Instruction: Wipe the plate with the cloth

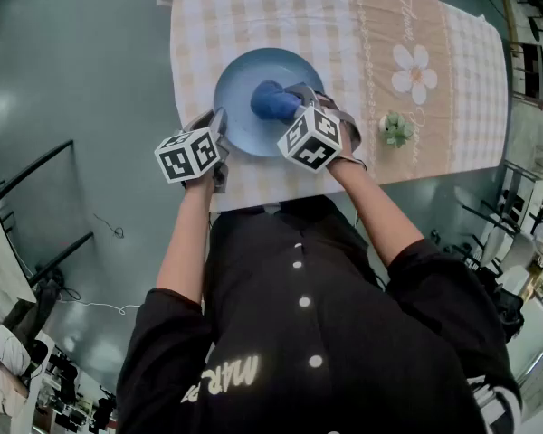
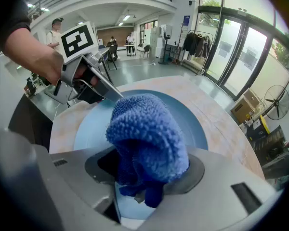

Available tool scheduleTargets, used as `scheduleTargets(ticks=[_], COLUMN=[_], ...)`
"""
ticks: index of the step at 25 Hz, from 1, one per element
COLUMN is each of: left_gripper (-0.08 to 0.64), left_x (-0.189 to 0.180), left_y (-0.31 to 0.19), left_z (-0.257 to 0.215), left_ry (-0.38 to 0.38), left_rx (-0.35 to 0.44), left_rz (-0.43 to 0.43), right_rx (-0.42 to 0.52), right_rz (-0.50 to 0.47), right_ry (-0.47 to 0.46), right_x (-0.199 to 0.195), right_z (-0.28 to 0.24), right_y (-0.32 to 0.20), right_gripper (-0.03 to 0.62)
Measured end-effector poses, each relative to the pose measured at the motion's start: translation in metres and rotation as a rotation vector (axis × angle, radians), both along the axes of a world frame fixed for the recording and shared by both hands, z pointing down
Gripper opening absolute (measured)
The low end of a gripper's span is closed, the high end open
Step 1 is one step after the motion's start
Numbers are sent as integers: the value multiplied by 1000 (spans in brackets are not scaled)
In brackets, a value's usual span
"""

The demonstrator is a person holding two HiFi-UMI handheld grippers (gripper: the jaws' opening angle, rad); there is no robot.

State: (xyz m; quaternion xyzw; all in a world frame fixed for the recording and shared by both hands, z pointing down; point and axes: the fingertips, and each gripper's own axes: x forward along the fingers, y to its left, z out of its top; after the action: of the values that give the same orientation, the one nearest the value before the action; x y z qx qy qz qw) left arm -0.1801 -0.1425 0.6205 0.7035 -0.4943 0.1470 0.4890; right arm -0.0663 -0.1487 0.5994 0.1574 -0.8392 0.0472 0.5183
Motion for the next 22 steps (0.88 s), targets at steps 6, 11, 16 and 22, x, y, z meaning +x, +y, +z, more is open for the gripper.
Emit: scheduleTargets(ticks=[6,11,16,22], left_gripper=[51,49,48,46], left_x=[-1,-2,-3,-3], left_y=[-1,-1,0,-1], left_z=[0,0,1,2], left_ry=[31,37,66,78], left_rx=[-7,-16,-22,-17], left_rz=[-31,-43,-59,-72], right_rx=[-38,-80,-91,-72], right_rz=[-44,-23,-39,-56], right_ry=[-43,-86,-87,-84], right_x=[-31,-48,-59,-61], right_z=[-2,0,9,17], right_y=[21,30,38,40], right_gripper=[220,219,219,220])
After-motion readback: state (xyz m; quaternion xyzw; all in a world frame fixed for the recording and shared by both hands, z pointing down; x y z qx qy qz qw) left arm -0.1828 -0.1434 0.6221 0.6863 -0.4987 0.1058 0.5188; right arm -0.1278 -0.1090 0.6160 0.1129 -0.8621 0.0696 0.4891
